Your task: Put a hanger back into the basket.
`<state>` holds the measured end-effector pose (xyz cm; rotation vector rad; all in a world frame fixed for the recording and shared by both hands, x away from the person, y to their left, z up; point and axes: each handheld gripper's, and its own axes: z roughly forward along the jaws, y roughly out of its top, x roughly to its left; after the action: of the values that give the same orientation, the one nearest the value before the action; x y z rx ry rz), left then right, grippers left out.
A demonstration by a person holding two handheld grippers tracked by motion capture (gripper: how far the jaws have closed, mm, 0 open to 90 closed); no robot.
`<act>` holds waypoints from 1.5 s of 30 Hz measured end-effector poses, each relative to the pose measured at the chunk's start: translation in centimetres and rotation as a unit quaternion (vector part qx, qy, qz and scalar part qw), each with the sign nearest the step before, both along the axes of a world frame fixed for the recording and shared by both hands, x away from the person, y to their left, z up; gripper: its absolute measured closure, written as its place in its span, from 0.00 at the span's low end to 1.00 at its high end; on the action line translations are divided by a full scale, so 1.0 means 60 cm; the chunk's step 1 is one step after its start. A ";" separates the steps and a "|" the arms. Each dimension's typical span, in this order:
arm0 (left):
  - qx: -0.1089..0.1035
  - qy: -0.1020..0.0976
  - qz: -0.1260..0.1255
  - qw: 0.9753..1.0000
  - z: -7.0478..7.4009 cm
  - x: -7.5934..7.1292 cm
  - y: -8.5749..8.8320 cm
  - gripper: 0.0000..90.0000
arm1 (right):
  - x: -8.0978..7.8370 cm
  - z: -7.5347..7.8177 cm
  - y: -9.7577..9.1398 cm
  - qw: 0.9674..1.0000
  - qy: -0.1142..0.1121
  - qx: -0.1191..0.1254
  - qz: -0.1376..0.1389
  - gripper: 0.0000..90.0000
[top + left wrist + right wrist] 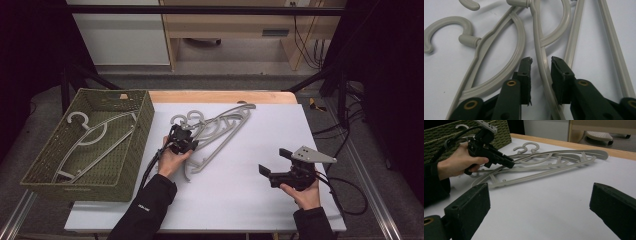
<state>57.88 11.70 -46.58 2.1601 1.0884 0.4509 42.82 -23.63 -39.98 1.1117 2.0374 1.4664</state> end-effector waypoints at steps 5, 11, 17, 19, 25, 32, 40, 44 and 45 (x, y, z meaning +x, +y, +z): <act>0.006 0.002 0.006 1.000 0.003 -0.001 0.004 0.85 | 0.000 0.000 -0.001 1.000 -0.002 -0.004 0.003 0.04; 0.014 0.001 0.012 1.000 0.008 0.002 0.016 0.86 | 0.000 0.000 -0.001 1.000 -0.003 -0.005 0.002 0.04; 0.013 0.009 0.021 1.000 -0.002 0.010 0.016 0.78 | 0.000 0.001 -0.001 1.000 -0.002 -0.002 0.001 0.04; 0.007 0.013 0.021 1.000 -0.002 0.011 0.016 0.82 | 0.000 0.001 -0.001 1.000 -0.002 0.001 0.001 0.04; 0.004 0.024 0.037 0.999 0.002 0.011 0.013 0.88 | 0.000 0.001 -0.001 1.000 -0.002 0.000 0.000 0.04; -0.018 0.009 0.049 0.999 0.015 0.004 0.019 0.91 | -0.001 0.002 -0.003 1.000 -0.002 -0.001 -0.001 0.04; -0.056 -0.030 0.043 0.997 0.051 -0.016 0.032 0.91 | -0.002 0.004 -0.005 1.000 -0.005 0.000 -0.002 0.04; -0.065 -0.045 0.040 0.996 0.071 -0.029 0.038 0.91 | -0.003 0.005 -0.006 1.000 -0.006 0.001 -0.006 0.04; -0.067 -0.049 0.039 0.996 0.077 -0.034 0.040 0.91 | -0.003 0.005 -0.006 1.000 -0.007 0.001 -0.006 0.04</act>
<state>55.85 14.10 -41.95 1.9625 1.1188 0.5000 42.67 -24.01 -39.66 1.1106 2.0163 1.4666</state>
